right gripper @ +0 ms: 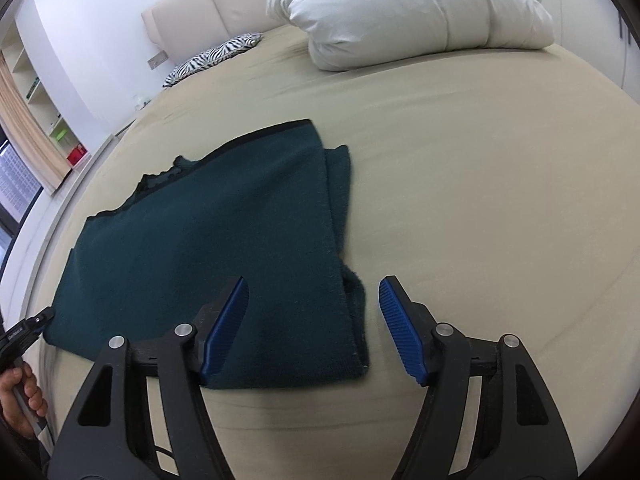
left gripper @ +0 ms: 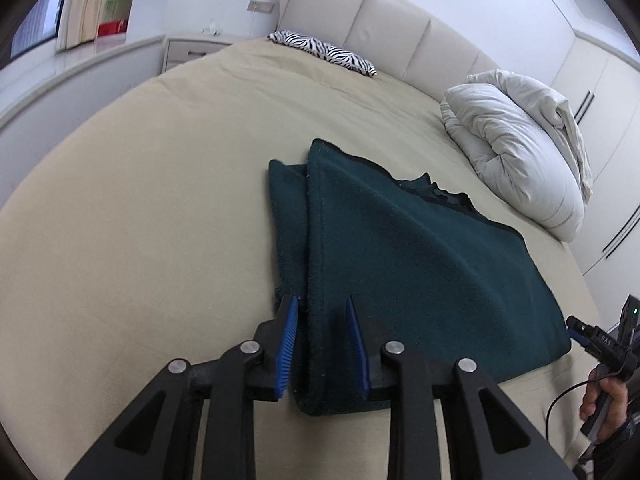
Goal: Fold small clothes
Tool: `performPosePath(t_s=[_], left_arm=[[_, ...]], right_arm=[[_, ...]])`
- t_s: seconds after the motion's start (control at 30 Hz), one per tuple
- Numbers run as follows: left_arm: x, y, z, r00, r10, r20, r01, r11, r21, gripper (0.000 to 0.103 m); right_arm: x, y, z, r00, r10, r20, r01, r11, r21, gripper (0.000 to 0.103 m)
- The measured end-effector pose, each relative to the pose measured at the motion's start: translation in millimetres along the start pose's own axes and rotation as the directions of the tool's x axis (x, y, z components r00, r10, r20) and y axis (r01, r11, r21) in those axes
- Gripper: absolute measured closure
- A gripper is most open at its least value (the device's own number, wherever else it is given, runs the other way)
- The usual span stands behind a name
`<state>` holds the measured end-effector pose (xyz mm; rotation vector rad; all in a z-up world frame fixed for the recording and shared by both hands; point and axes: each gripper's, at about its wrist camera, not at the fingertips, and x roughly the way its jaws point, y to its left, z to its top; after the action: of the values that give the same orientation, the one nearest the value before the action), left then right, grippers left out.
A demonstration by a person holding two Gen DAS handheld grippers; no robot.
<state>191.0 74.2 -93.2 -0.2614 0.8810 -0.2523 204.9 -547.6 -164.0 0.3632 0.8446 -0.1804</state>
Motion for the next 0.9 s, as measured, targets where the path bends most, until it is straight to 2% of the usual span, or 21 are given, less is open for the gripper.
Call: performPosePath(t_s=[0.03,0.07,0.1,0.17,0.3,0.47,0.63,0.9], left_arm=[[3,-3,-1,1.000,0.000,-0.014,0.000,1.000,0.017,0.076],[6,-5,-2,1.000,-0.005,-0.028,0.005,1.000,0.024,0.082],[8,-6,-3,0.999,-0.001,-0.036,0.002,1.000,0.029,0.092],[11,-5,-4,0.999,0.008,-0.042,-0.007,1.000,0.024,0.095],[7,0,-6,0.999,-0.001,-0.034,0.001,1.000,0.002,0.097],[-3,3,-14,1.000,-0.008,-0.014,0.007,1.000,-0.019,0.097],[-1,11,-28,1.000,-0.012,-0.028,0.011,0.999,-0.044,0.097],[3,18,-30,0.999,-0.043,-0.029,0.041,0.996,-0.077,0.096]], right_arm=[[2,-2,-2,1.000,0.000,-0.014,0.000,1.000,0.007,0.037],[6,-2,-1,1.000,-0.001,-0.025,0.001,1.000,0.007,0.037],[9,-2,-2,0.999,-0.004,-0.033,0.004,1.000,0.004,0.037],[11,-1,-4,0.999,-0.006,-0.039,0.005,1.000,-0.009,0.037],[13,0,-7,0.999,-0.003,-0.041,0.002,1.000,-0.019,0.037],[14,4,-7,0.999,-0.012,-0.047,0.010,0.999,-0.053,0.055],[16,6,-11,0.998,-0.019,-0.052,0.015,0.997,-0.072,0.055],[11,4,-9,0.999,-0.024,-0.030,0.021,0.997,-0.080,0.057]])
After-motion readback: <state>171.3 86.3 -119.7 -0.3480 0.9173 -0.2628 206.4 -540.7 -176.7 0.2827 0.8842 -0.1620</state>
